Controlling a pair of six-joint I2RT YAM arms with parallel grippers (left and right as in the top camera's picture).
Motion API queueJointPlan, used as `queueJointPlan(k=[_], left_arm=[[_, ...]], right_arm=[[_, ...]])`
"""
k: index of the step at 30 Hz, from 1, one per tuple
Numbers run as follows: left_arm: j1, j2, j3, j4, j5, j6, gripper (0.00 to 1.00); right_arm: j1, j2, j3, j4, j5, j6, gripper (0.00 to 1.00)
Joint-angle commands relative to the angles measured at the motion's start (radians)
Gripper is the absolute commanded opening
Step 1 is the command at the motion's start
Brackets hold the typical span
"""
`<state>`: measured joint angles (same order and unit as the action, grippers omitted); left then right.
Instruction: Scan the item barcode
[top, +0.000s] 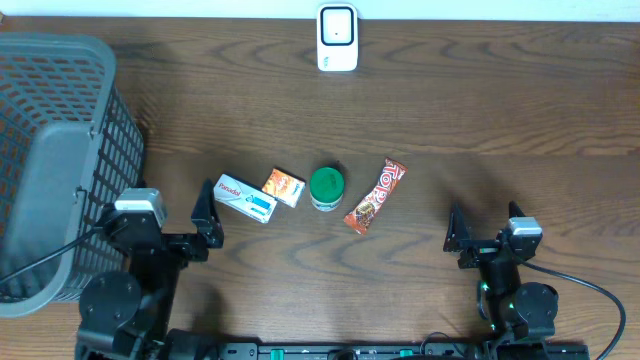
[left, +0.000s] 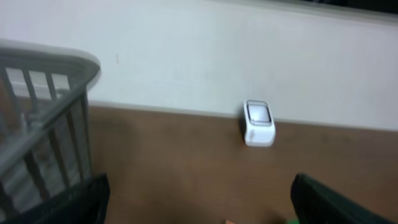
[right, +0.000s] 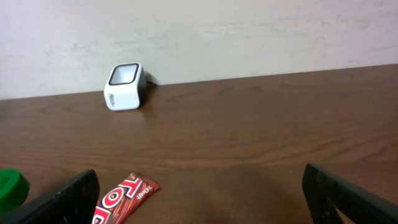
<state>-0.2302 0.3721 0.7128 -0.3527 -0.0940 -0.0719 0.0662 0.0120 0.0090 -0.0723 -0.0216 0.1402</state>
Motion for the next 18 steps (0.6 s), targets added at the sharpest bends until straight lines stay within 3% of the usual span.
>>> queueJointPlan(k=[1, 6, 10, 18], left_arm=[[0.002, -0.004, 0.026, 0.117, -0.032, 0.13, 0.92], [0.002, -0.001, 0.026, 0.415, -0.14, 0.132, 0.92], [0.002, 0.011, 0.026, 0.561, -0.269, 0.142, 0.92], [0.002, 0.013, 0.026, 0.57, -0.5, 0.537, 0.92]], right_arm=[[0.01, -0.005, -0.004, -0.002, 0.009, -0.014, 0.99], [0.01, -0.005, -0.004, -0.002, 0.02, -0.03, 0.99], [0.01, -0.004, -0.004, -0.003, 0.013, -0.029, 0.99], [0.01, -0.004, -0.004, -0.002, 0.011, -0.028, 0.99]])
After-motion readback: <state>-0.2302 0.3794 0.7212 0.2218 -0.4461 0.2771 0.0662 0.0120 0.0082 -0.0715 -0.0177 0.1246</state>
